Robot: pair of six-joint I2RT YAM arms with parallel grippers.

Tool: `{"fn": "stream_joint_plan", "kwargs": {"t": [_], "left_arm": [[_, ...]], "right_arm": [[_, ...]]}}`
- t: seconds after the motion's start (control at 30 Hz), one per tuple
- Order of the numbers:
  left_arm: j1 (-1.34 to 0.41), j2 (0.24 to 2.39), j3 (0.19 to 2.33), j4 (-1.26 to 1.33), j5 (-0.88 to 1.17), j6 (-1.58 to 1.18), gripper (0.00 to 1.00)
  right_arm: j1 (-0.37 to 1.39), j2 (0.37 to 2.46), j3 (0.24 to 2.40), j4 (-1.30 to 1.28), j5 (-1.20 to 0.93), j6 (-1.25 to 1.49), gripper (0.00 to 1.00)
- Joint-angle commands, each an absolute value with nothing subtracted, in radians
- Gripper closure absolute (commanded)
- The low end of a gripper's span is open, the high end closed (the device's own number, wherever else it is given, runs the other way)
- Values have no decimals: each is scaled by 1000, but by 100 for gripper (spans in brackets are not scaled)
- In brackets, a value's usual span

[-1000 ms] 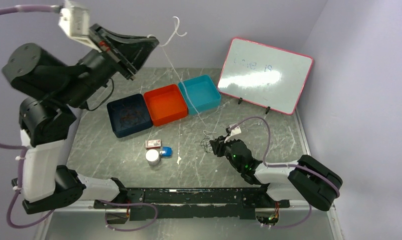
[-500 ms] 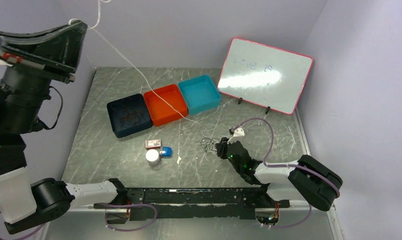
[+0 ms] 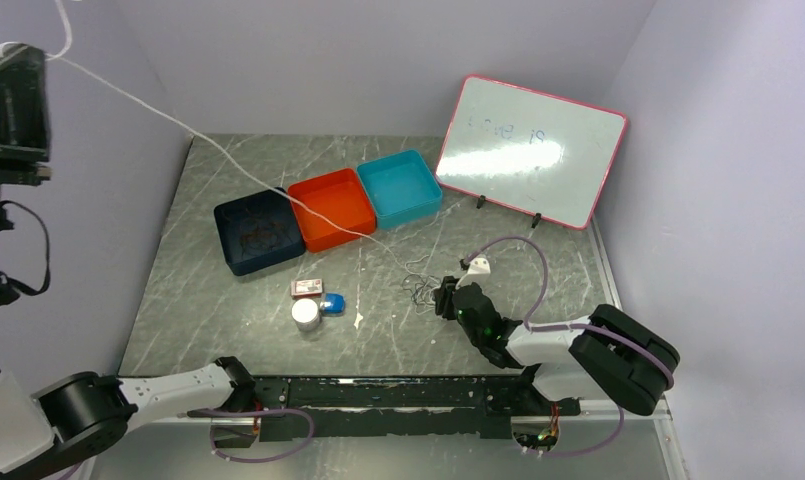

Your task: Untangle the cables

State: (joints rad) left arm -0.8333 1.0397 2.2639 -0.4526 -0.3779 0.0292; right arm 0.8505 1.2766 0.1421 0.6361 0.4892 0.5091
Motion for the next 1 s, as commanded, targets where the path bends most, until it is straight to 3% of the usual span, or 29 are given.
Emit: {"fn": "stream_joint_plan", "kwargs": {"t": [0.0,0.37,0.97], "left_arm": [[-839,997,2277,-385,-481,123,93],[-845,930,2281,-330,-593,240,93],[-845,968,2378,-200,-721,482,93]], "right_arm": [[853,1289,146,595,532,527,56],[853,1298,153,567,543,540,47],[854,1268,170,447,605,606,43]]}}
